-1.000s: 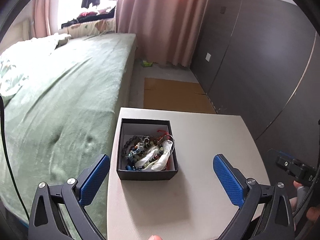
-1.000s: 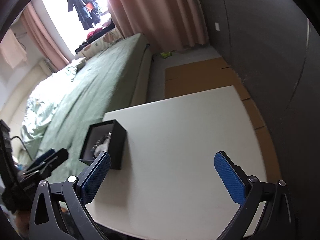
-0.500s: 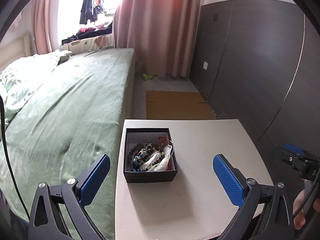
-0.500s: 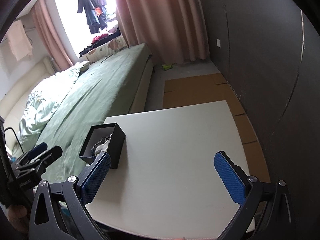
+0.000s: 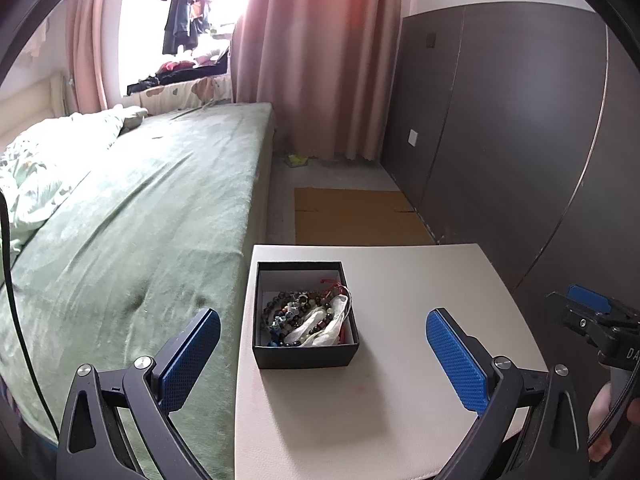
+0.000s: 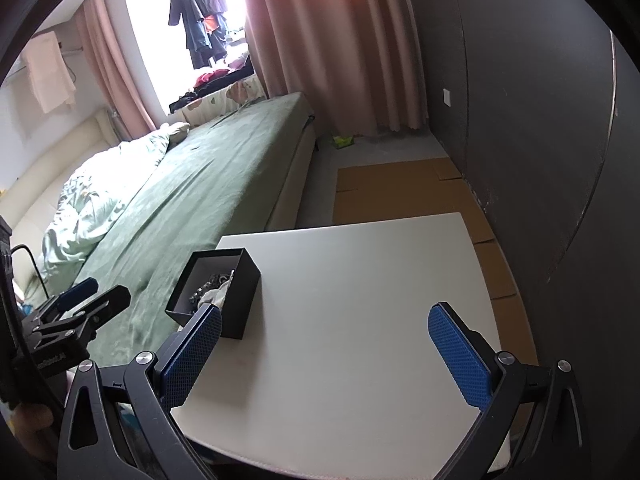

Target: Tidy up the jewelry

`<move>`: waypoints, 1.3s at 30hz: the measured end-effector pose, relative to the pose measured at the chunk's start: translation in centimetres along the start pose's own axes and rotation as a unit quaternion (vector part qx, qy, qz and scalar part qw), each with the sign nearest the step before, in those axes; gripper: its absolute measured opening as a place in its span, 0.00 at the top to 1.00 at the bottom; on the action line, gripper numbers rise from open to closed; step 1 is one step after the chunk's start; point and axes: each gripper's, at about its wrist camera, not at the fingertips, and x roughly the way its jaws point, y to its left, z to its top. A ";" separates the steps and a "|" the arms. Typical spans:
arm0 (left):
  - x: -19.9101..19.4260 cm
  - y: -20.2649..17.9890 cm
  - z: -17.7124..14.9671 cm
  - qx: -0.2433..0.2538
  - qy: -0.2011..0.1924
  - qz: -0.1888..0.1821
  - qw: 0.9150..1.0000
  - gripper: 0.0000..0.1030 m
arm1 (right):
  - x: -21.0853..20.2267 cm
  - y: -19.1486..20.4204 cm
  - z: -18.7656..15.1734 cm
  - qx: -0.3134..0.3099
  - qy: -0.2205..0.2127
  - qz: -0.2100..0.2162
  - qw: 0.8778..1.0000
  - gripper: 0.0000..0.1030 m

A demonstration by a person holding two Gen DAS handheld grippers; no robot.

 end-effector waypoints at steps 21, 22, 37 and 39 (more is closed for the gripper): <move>-0.2 -0.3 0.1 0.005 -0.007 0.005 1.000 0.00 | -0.4 -0.3 0.0 0.008 -0.009 -0.002 1.000 0.00; -0.1 -0.2 0.1 0.004 -0.007 0.005 1.000 0.00 | -0.5 -0.4 0.0 0.010 -0.010 -0.002 1.000 0.00; 0.0 -0.4 0.3 0.004 -0.013 0.006 1.000 0.00 | -0.9 -0.7 0.3 0.017 -0.014 -0.001 1.000 0.00; 0.0 -0.4 0.2 0.004 -0.013 0.007 1.000 0.00 | -0.9 -0.7 0.3 0.017 -0.013 -0.001 1.000 0.00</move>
